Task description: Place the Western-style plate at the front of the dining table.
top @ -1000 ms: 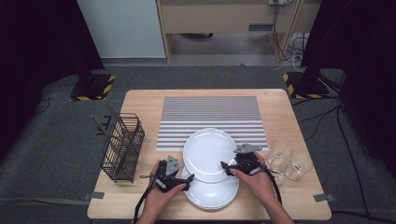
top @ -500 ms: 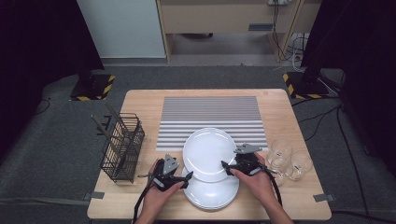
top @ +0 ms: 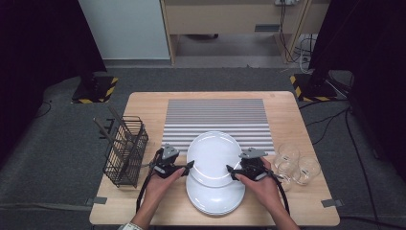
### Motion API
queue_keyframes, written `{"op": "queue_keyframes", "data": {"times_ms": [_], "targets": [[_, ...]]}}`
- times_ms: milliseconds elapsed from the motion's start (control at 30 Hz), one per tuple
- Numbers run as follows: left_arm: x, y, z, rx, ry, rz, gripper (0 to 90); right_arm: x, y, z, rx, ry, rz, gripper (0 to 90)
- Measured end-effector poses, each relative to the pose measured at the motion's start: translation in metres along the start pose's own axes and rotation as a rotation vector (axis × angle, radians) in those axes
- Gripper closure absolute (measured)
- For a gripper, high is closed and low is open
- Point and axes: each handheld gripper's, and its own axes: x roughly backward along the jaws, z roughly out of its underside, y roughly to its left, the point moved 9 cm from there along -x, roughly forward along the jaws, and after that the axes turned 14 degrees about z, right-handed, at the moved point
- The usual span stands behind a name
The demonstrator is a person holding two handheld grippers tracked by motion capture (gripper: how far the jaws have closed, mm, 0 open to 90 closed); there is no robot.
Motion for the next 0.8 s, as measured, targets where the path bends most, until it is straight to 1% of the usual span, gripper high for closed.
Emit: {"op": "queue_keyframes", "data": {"times_ms": [33, 67, 100, 167, 233, 267, 300, 333, 367, 400, 467, 500, 567, 600, 633, 700, 733, 800], "targets": [[-0.002, -0.001, 0.001, 0.015, 0.004, 0.016, 20.9, 0.0, 0.0, 0.0, 0.001, 0.0, 0.0, 23.5], [-0.004, -0.002, 0.003, 0.018, 0.014, 0.018, 20.4, 0.0, 0.0, 0.0, -0.002, -0.001, 0.0, 23.7], [-0.007, -0.002, 0.004, 0.007, 0.026, 0.013, 20.4, 0.0, 0.0, 0.0, -0.002, -0.001, 0.0, 23.7], [-0.01, -0.005, 0.006, -0.005, 0.04, 0.023, 23.2, 0.0, 0.0, 0.0, -0.004, -0.003, 0.001, 23.9], [-0.012, -0.006, 0.006, 0.002, 0.04, 0.026, 26.7, 0.0, 0.0, 0.0, -0.004, -0.002, -0.003, 24.2], [-0.012, -0.006, 0.006, 0.004, 0.033, 0.029, 31.0, 0.0, 0.0, 0.0, -0.005, -0.001, -0.006, 24.5], [-0.011, -0.007, 0.005, -0.002, 0.029, 0.033, 31.0, 0.0, 0.0, 0.0, -0.005, -0.001, -0.006, 24.5], [-0.011, -0.007, 0.004, -0.011, 0.024, 0.033, 36.3, 0.0, 0.0, 0.0, -0.008, -0.002, -0.007, 24.8], [-0.011, -0.007, 0.004, -0.011, 0.024, 0.033, 37.6, 0.0, 0.0, 0.0, -0.008, -0.002, -0.007, 24.8], [-0.011, -0.008, 0.004, 0.001, 0.022, 0.044, 38.6, 0.0, 0.0, 0.0, -0.009, -0.002, -0.007, 25.0], [-0.011, -0.008, 0.004, 0.009, 0.02, 0.05, 39.2, 0.0, 0.0, 0.001, -0.01, -0.001, -0.009, 25.2], [-0.011, -0.009, 0.004, 0.01, 0.018, 0.055, 40.9, 0.0, 0.0, 0.001, -0.017, -0.005, -0.01, 25.8], [-0.012, -0.01, 0.005, 0.002, 0.017, 0.066, 43.3, 0.001, 0.0, 0.001, -0.02, -0.007, -0.012, 26.7], [-0.012, -0.011, 0.005, -0.012, 0.018, 0.068, 44.5, 0.001, 0.0, 0.001, -0.025, -0.008, -0.012, 27.8], [-0.012, -0.011, 0.005, -0.012, 0.018, 0.068, 45.1, 0.001, 0.0, 0.001, -0.025, -0.008, -0.012, 27.8], [-0.012, -0.011, 0.005, -0.001, 0.011, 0.077, 45.8, 0.001, -0.001, 0.001, -0.038, -0.008, -0.017, 29.6], [-0.013, -0.012, 0.006, 0.014, 0.007, 0.087, 45.8, 0.001, -0.001, 0.001, -0.042, -0.007, -0.019, 30.3], [-0.013, -0.012, 0.007, 0.024, -0.002, 0.098, 45.7, 0.001, -0.001, 0.002, -0.058, -0.005, -0.029, 31.2]]}}
